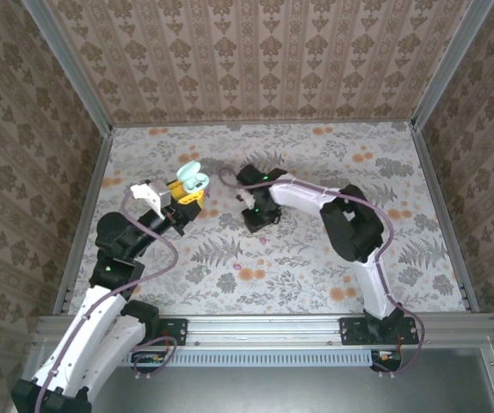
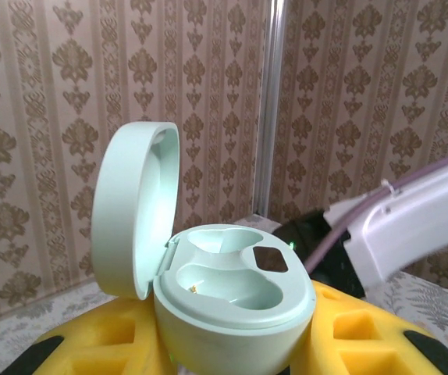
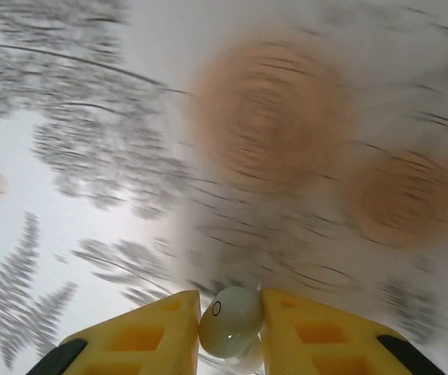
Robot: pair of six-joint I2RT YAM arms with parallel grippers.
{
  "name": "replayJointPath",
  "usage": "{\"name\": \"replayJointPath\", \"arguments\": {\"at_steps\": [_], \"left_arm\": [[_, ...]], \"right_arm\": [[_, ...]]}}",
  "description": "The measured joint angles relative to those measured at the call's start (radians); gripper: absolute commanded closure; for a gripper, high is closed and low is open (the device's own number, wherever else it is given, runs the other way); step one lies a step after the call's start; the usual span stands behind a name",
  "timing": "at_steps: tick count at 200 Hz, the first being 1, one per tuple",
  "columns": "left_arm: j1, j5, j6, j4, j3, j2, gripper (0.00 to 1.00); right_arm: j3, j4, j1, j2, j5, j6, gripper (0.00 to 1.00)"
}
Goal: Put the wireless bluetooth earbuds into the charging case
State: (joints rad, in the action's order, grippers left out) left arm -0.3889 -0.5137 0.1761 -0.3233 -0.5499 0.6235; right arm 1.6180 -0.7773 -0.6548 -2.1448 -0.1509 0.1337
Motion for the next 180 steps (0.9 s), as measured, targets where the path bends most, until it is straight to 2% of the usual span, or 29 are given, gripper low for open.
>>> {"name": "replayJointPath", "arguments": {"at_steps": [52, 112, 130, 152, 180], "left_arm": [[-0.055, 0.019, -0.005, -0.031, 0.000, 0.070, 0.68], [-0.056, 0.041, -0.013, -0.063, 0.022, 0.073, 0.68], [-0.056, 0.044, -0.016, -0.067, 0.023, 0.073, 0.68], [-0.056, 0.044, -0.020, -0.068, 0.023, 0.073, 0.68], [-0.056, 0.047, -0.023, -0.071, 0.023, 0.073, 0.68]], "right_arm": [[-0.100, 0.048, 0.197, 0.035, -0.187, 0.000, 0.71], [-0.145, 0.105, 0.290, 0.043, -0.435, 0.031, 0.71], [-0.172, 0.129, 0.309, 0.064, -0.496, 0.048, 0.66], [-0.167, 0.111, 0.315, 0.084, -0.441, 0.051, 0.65], [-0.138, 0.056, 0.282, 0.094, -0.264, 0.047, 0.65]]}}
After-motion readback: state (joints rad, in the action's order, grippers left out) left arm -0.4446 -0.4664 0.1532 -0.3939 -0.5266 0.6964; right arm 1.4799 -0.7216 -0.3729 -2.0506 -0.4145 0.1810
